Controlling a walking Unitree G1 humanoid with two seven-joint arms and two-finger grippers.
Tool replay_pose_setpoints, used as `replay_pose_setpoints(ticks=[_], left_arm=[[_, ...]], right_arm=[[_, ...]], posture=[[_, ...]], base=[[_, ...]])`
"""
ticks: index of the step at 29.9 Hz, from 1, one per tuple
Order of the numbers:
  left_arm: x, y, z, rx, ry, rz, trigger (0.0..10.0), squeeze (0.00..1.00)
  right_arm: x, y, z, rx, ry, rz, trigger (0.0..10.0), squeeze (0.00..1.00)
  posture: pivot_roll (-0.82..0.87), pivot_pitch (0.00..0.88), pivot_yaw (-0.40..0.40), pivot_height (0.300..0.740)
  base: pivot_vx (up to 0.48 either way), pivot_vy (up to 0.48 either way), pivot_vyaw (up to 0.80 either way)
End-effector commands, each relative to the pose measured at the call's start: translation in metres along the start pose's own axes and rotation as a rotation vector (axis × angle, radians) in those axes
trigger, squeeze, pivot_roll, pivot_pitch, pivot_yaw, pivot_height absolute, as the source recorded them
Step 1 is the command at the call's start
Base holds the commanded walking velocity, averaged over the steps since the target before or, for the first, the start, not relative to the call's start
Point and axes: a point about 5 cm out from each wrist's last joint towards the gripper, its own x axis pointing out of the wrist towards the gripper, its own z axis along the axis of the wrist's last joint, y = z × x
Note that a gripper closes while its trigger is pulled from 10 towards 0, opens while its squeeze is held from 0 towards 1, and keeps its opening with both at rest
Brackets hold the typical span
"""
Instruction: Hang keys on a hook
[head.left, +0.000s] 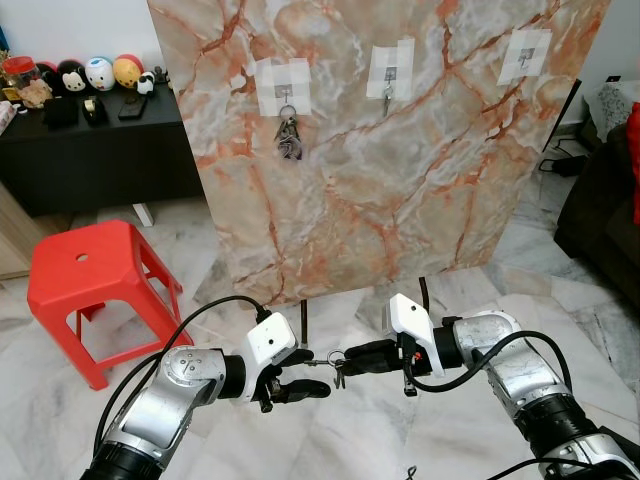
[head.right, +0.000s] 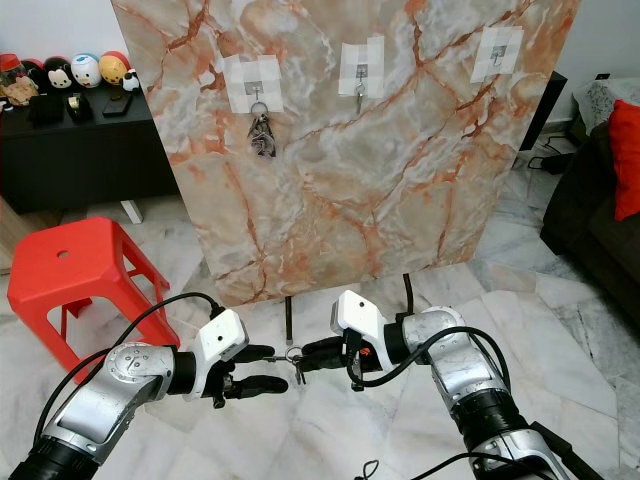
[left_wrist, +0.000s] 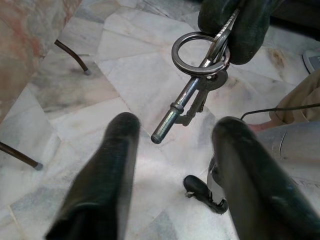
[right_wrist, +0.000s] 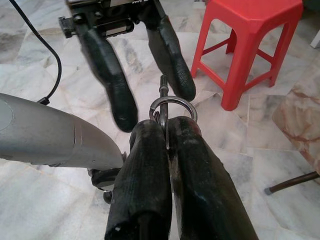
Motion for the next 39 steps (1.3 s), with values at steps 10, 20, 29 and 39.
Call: replay_pose_setpoints(ticks=[10, 20, 29, 39], left_arm=[[0.001, 0.003, 0.008, 0.026, -0.019, 0.014, 2.9, 0.00], [0.001, 0.001, 0.008, 0.018, -0.019, -0.009, 0.0, 0.00], [0.001, 0.000, 0.008, 0.015, -0.019, -0.017, 0.0, 0.00], [0.000, -0.001, 0.007, 0.010, -0.016, -0.022, 0.0, 0.00]], right_arm=[[0.003, 0.003, 0.000, -0.001, 0.001, 0.018, 10.0, 0.00], [0.002, 0.001, -0.001, 0.003, 0.004, -0.002, 10.0, 0.00], [0.002, 0.001, -0.002, 0.008, 0.004, -0.012, 10.0, 0.00], [0.001, 0.005, -0.013, 0.034, 0.040, 0.004, 10.0, 0.00]], posture=[[-0.05, 0.037, -0.045, 0.740], [-0.05, 0.033, -0.045, 0.740], [-0.05, 0.033, -0.045, 0.740], [-0.05, 0.036, -0.047, 0.740]], base=[[0.000, 0.000, 0.00], [0.000, 0.000, 0.00], [0.000, 0.000, 0.00], [0.000, 0.000, 0.00]])
